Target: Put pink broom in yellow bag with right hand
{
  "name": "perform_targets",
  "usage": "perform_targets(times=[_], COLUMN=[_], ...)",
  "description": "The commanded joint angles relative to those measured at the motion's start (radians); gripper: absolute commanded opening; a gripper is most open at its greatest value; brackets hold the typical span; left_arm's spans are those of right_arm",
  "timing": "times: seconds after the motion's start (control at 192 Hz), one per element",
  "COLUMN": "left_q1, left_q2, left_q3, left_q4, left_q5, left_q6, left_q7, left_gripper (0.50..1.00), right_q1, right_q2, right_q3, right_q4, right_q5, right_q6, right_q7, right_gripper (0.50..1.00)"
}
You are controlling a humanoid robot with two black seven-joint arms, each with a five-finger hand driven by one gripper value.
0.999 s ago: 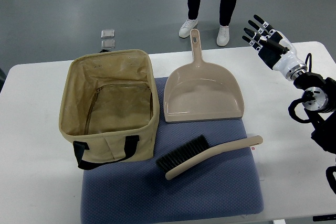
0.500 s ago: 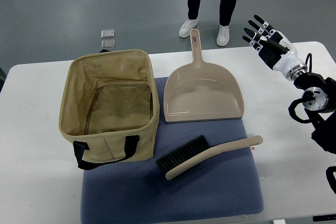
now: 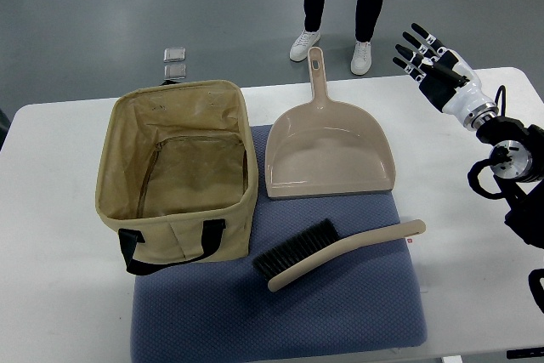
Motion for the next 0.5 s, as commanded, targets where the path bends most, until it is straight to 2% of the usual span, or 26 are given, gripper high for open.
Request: perform_targets(times=[0.0, 0.495], left_q1=[0.000, 0.000], left_q2=[0.000, 0.000], left_q3=[0.000, 0.000], left_q4=[0.001, 0.000], left_q5=[0.000, 0.000], left_q6=[0.000, 0.000], left_q7=[0.000, 0.000], left_gripper=[1.000, 1.000], right_q1=[0.002, 0.000], right_q2=[0.000, 0.000], right_q3=[0.000, 0.000], right_q4=[0.000, 0.000], right_q5=[0.000, 0.000], right_q6=[0.000, 0.000], right_q7=[0.000, 0.000], right_gripper=[0.930, 0.930])
